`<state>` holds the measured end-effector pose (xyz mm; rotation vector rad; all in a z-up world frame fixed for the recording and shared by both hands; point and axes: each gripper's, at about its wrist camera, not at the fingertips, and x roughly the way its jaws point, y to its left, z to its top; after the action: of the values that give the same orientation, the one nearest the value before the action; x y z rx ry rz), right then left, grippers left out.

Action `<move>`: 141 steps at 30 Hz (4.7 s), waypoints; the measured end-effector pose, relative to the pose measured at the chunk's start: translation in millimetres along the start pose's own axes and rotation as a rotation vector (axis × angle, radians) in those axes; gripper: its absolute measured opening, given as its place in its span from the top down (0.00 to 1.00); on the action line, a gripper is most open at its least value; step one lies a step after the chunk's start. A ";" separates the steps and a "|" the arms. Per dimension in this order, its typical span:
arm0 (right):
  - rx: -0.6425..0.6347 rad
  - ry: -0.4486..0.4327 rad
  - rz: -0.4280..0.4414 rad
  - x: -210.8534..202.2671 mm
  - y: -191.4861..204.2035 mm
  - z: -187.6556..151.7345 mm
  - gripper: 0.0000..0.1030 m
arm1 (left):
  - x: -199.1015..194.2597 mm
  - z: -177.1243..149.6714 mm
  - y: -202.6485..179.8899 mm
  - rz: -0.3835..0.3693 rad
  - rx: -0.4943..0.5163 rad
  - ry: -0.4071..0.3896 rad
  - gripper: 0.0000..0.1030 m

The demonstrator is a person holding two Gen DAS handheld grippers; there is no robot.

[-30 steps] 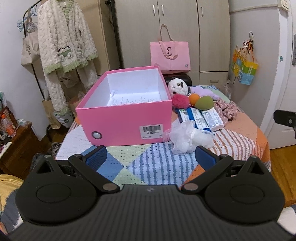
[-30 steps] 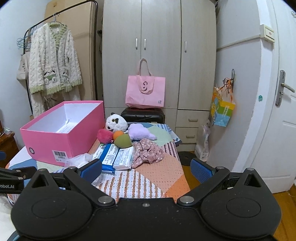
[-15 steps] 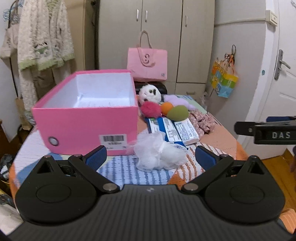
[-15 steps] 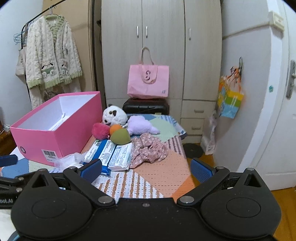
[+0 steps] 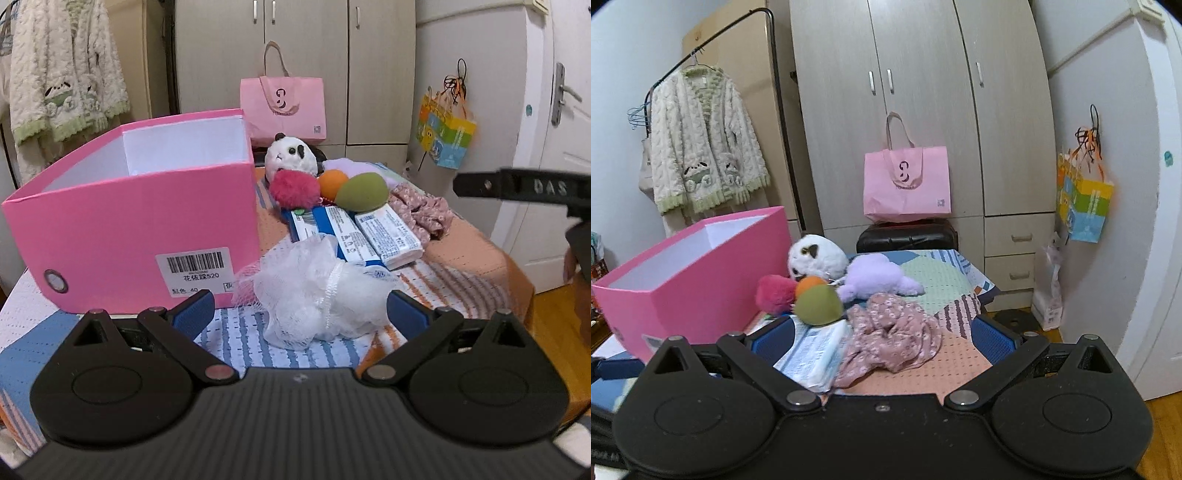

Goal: Organize soft objects
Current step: 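Grasp the white mesh puff with the left gripper while the right grasps the pink floral cloth, then carry the mesh puff and floral cloth over the pink box with both grippers, then open both grippers to drop the puff and cloth into the box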

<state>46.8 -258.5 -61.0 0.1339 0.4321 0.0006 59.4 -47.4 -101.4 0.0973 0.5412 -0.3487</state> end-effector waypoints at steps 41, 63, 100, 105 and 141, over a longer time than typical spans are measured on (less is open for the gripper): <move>-0.212 0.093 0.014 66.8 0.7 -13.9 0.87 | 41.2 10.2 2.9 -0.204 -0.225 0.071 0.59; -0.123 0.150 0.195 -2.5 7.9 7.3 0.87 | 27.9 12.1 21.7 -0.236 -0.220 0.178 0.60; -0.379 0.248 0.709 4.5 193.4 104.6 0.87 | -46.6 96.0 137.0 -0.267 -0.131 0.240 0.60; -0.356 0.223 0.701 24.7 200.5 131.2 0.87 | -27.5 127.8 148.2 -0.269 -0.075 0.197 0.60; -0.403 0.567 0.492 248.1 211.8 114.4 0.62 | 151.8 166.3 163.2 -0.137 0.245 0.500 0.31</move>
<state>325.8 -56.2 -34.3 -0.1669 0.9451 0.6186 319.1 29.8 -38.4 0.3926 1.0012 -0.5288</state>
